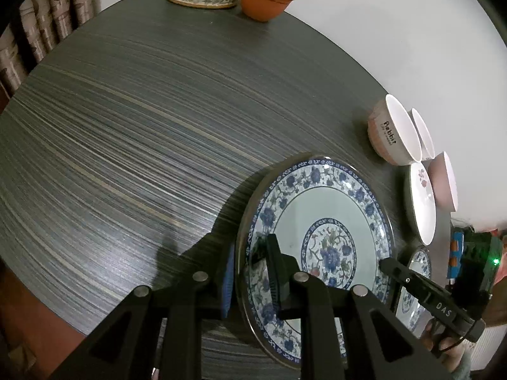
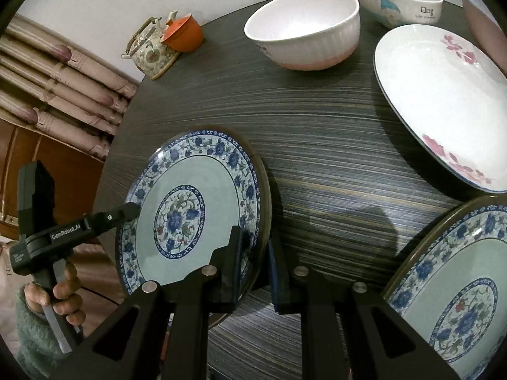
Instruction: Organize plates and bowls
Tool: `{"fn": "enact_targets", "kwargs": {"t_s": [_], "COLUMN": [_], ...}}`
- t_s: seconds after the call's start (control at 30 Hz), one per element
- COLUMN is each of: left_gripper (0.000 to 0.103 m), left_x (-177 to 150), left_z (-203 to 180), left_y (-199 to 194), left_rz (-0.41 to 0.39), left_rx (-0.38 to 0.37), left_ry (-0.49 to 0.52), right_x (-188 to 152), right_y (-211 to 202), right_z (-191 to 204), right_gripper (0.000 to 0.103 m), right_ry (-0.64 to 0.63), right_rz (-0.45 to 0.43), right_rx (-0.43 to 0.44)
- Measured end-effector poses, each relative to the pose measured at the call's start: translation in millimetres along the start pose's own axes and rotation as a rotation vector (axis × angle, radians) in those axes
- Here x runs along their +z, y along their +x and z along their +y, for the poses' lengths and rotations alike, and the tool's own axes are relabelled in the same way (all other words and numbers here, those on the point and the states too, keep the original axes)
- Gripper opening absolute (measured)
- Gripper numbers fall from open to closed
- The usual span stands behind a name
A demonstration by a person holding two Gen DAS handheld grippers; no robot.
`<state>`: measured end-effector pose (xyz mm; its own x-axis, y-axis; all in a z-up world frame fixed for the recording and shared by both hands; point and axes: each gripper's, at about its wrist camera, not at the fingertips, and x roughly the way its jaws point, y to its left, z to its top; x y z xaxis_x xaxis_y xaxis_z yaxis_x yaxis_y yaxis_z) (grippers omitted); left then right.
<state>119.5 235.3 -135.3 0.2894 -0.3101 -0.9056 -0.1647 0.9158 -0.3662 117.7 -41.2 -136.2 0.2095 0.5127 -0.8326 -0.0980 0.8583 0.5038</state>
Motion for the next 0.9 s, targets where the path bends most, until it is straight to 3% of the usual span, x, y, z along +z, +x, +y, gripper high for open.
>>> {"fn": "enact_targets", "kwargs": {"t_s": [0.57,0.73,0.9], "left_gripper": [0.023,0.023,0.029], "left_x": [2,3,5], "left_z": [8,6,10], "left_y": [16,10,-2], "left_rz": [0.030,-0.011,-0.065], "left_rx": [0.011,0.043,0.025], "left_ry": [-0.041,-0.031,-0.065], "right_x": [-7,-9,-8], "right_y": [19,18,10], "right_z": [-1,2,-2], "right_gripper": [0.018,0.019,0.033], "right_ry": [-0.010,-0.023,0.001], "right_rz": [0.032,0.033,0.015], "right_rx": [-0.016,-0.028,-0.036]}}
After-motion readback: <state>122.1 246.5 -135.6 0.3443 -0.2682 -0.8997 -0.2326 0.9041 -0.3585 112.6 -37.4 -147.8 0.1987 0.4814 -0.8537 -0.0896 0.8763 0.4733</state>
